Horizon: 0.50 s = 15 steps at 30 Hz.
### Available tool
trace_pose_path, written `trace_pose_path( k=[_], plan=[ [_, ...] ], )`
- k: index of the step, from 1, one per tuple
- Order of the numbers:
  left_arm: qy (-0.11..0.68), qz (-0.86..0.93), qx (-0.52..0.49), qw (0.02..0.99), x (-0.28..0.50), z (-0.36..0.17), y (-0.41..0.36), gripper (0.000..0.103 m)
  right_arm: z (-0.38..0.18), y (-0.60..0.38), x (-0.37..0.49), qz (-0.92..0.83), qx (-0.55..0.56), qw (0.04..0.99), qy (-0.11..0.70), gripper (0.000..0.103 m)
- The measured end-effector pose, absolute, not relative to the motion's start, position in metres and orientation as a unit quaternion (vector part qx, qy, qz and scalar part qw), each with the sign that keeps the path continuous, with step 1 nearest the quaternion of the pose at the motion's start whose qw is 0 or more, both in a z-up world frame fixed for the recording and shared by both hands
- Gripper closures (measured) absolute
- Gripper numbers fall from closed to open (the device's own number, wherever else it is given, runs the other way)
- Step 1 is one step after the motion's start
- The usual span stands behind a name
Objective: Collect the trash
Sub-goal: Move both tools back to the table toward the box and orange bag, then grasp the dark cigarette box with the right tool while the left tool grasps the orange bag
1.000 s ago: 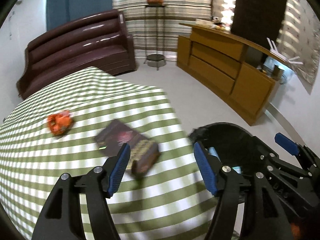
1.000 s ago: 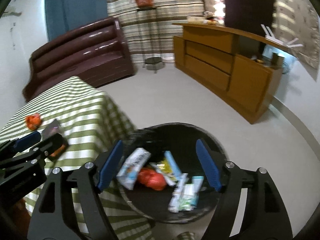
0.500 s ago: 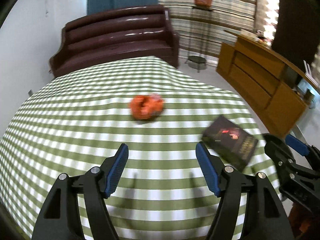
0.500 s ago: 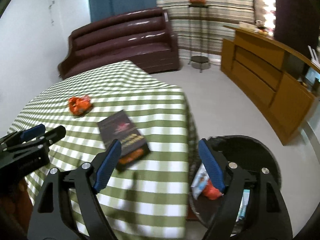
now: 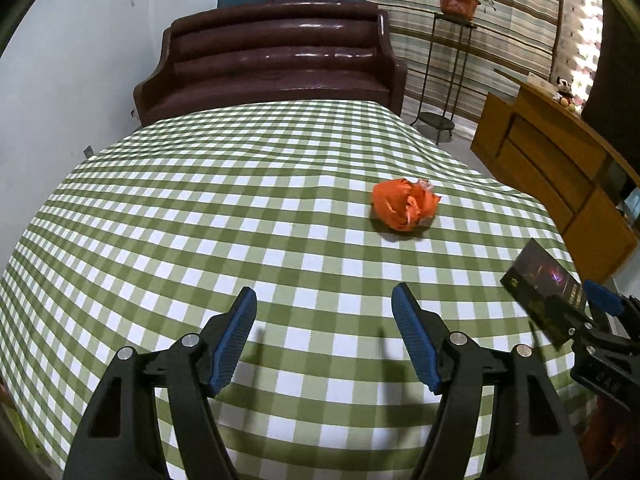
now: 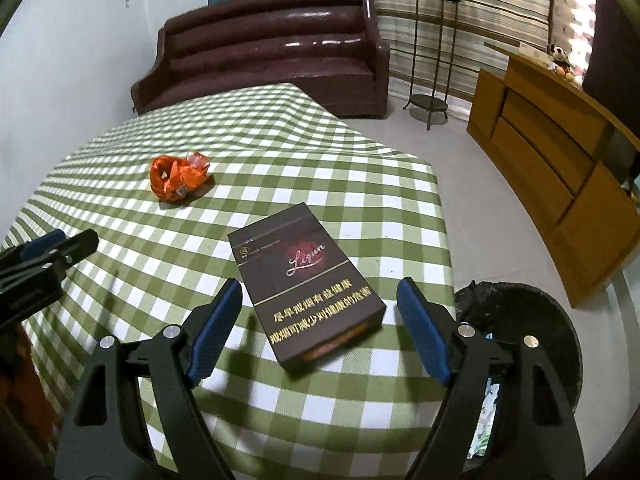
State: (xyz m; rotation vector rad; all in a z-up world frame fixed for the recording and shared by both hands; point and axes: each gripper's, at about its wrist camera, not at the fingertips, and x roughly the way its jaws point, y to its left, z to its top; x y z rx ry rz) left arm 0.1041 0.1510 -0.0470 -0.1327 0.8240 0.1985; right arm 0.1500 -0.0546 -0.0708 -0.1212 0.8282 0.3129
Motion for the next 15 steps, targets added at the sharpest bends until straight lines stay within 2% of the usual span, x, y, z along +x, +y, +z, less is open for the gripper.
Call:
trace_pose_path(
  k=[6,8,15],
  plan=[
    [0.401,0.091,-0.068,0.909,0.107,-0.049,0.156,0.035,-0.073,-0.043,0.161,0.145,-0.085,0.893,0.418,0.026],
    [0.401,0.089,-0.068,0.909,0.108,-0.048,0.157,0.035,-0.074,-0.038,0.164,0.145,-0.093,0.891,0.421,0.032],
    [0.4,0.079,-0.07,0.91,0.118,-0.049,0.154,0.034,-0.071,-0.026,0.167,0.137,-0.1,0.895,0.413,0.043]
  ],
)
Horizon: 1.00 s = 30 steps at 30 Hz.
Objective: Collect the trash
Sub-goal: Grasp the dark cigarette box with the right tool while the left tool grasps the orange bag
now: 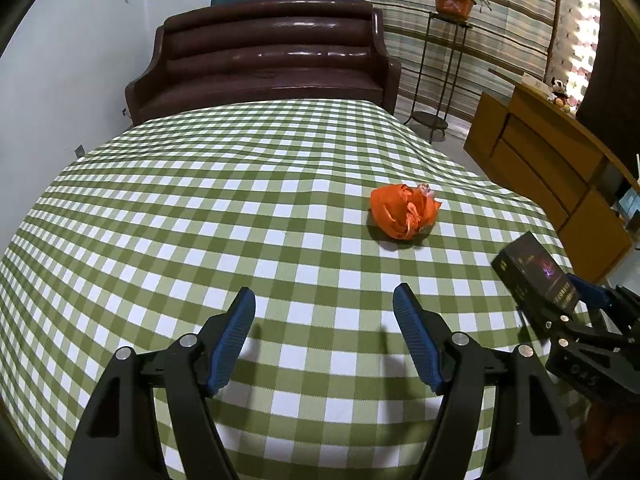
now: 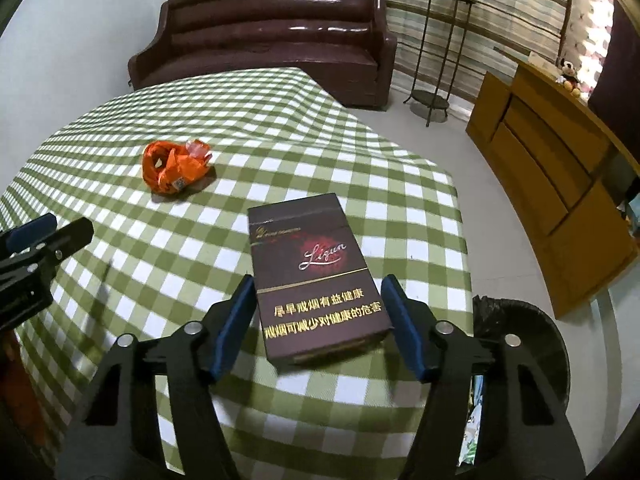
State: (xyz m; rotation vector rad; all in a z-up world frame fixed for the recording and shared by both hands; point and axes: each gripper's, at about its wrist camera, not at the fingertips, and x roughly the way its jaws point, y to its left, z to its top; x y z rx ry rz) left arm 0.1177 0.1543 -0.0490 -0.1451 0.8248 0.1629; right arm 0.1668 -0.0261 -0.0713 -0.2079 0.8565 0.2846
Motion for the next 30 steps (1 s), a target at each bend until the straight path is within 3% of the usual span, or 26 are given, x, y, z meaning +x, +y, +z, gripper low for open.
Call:
trace_pose_path(
  k=[30],
  plan=[
    [0.41,0.031,-0.019,0.912,0.208,-0.057,0.122,0.034,-0.065,-0.04,0.213,0.107,-0.032,0.91,0.4,0.045]
  ],
)
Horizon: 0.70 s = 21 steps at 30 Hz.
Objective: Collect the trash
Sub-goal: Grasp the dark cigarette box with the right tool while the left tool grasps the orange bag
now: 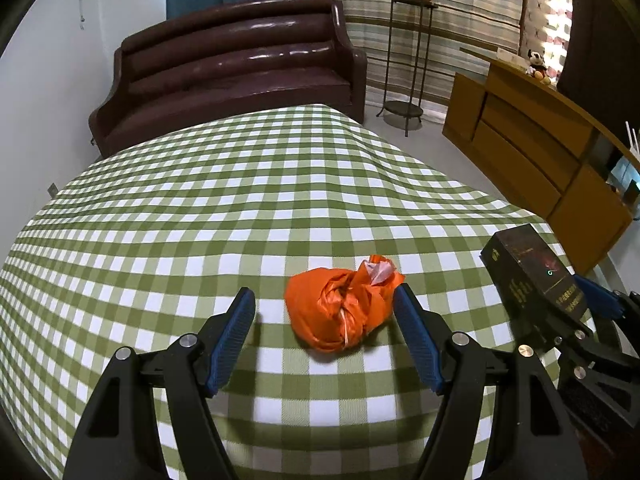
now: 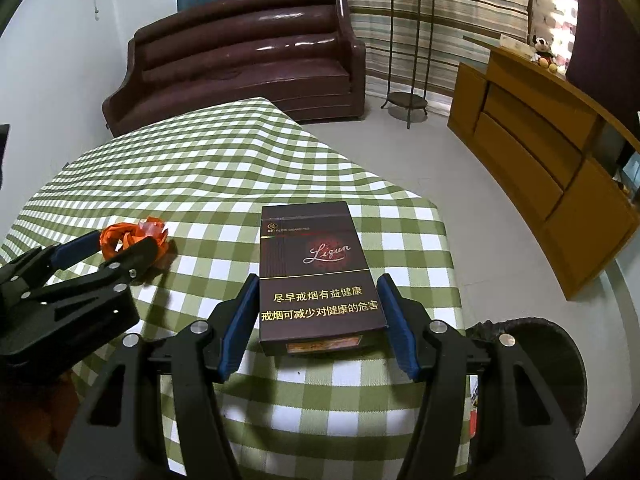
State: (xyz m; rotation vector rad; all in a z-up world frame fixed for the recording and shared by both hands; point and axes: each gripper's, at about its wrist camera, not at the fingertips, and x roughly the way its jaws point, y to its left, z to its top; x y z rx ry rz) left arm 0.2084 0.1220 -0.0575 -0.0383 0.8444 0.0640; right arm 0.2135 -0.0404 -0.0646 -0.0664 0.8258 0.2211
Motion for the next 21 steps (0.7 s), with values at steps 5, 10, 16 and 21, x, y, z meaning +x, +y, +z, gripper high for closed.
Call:
trace_pose_path(
  k=[5,10,16,21],
  plan=[
    [0.415,0.018,-0.004,0.91,0.211,-0.06,0.117,0.048,-0.065,-0.041,0.213,0.111,-0.03,0.91,0.399,0.045],
    [0.413,0.012,0.014,0.911,0.209,-0.06,0.109,0.056,-0.066,-0.042,0.209,0.11,-0.029,0.91,0.398,0.046],
    [0.41,0.009,0.018,0.912,0.201,-0.06,0.105,0.058,-0.066,-0.043,0.205,0.109,-0.03,0.91,0.398,0.046],
    [0.411,0.009,0.011,0.912,0.189,-0.059,0.107,0.059,-0.064,-0.044,0.194,0.108,-0.03,0.911,0.396,0.046]
  ],
)
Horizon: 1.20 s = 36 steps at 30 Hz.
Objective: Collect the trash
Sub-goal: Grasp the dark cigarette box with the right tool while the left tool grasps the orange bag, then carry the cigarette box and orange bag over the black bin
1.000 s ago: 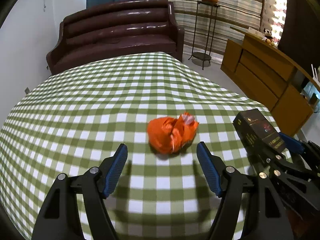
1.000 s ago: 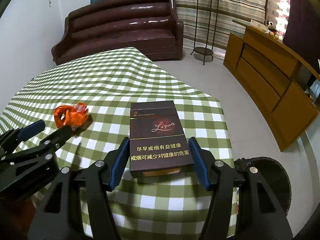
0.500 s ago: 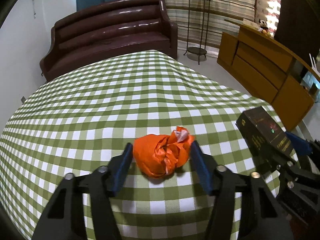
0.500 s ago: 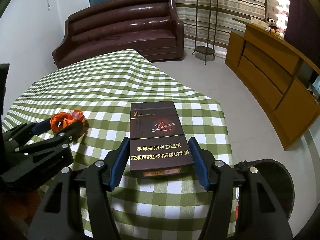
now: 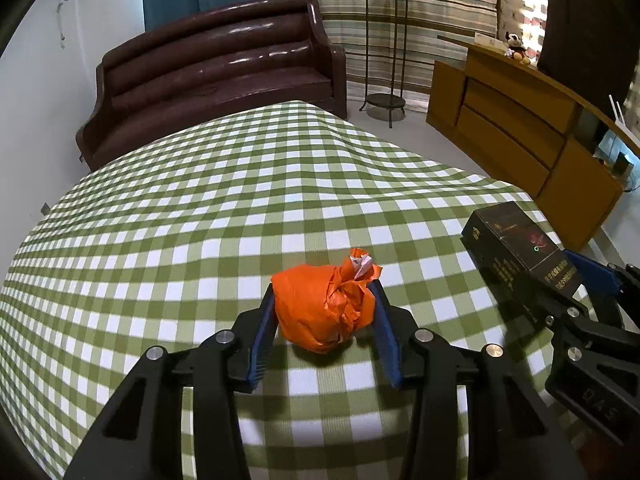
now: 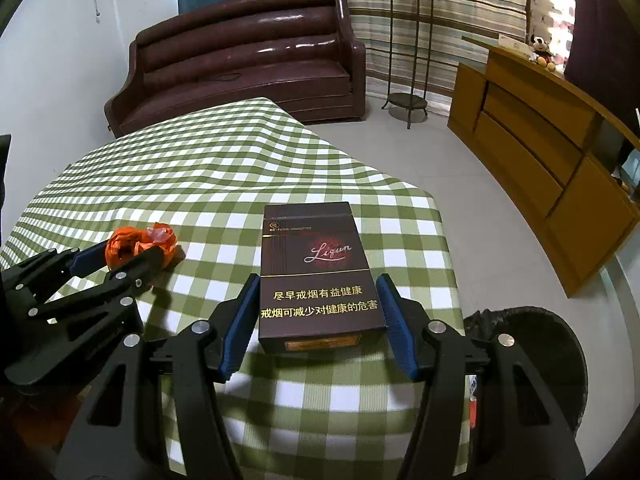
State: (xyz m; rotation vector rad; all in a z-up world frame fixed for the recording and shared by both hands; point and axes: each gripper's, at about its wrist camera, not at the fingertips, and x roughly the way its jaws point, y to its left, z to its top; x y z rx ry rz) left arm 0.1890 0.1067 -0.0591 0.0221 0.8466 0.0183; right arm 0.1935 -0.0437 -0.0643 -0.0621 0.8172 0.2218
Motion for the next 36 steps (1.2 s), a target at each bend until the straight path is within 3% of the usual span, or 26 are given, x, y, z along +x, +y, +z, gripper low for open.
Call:
trace_pose_path(
  k=[15,36],
  plan=[
    [0.392,0.0,0.003,0.92,0.143,-0.04,0.087,0.059,-0.055,-0.072,0.142,0.091,-0.013,0.918,0.385,0.047],
    [0.361,-0.113,0.042,0.925,0.122,-0.028,-0.05,0.059,-0.05,-0.211,0.095,-0.049,0.022,0.929,0.366,0.047]
  ],
)
